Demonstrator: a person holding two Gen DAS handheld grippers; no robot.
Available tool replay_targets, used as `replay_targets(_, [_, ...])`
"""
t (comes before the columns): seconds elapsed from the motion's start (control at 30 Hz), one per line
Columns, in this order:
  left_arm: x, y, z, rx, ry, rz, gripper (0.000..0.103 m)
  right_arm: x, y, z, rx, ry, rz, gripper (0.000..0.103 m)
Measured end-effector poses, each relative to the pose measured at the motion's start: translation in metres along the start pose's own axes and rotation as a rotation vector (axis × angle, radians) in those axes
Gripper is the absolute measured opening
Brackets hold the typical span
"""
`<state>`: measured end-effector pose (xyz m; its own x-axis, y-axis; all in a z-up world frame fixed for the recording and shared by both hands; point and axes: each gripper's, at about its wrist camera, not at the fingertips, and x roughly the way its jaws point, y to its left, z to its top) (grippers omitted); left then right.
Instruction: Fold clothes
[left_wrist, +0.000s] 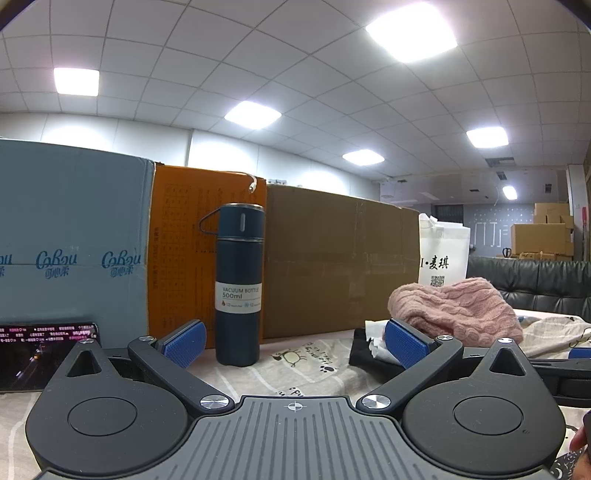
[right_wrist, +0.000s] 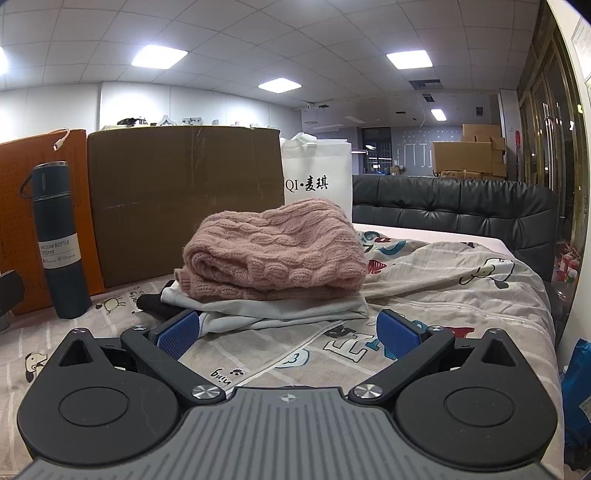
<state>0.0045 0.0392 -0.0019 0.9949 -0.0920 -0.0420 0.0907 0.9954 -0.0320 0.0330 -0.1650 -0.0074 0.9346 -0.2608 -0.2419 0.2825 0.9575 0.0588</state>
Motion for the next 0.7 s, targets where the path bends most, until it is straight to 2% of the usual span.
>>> replay_targets(0.7, [-0.0019,-0.0008,0.0007,0.007,-0.006,0.002,0.103,0.001,-0.0019,0.0005,0.012,0.006,0.0,0.103])
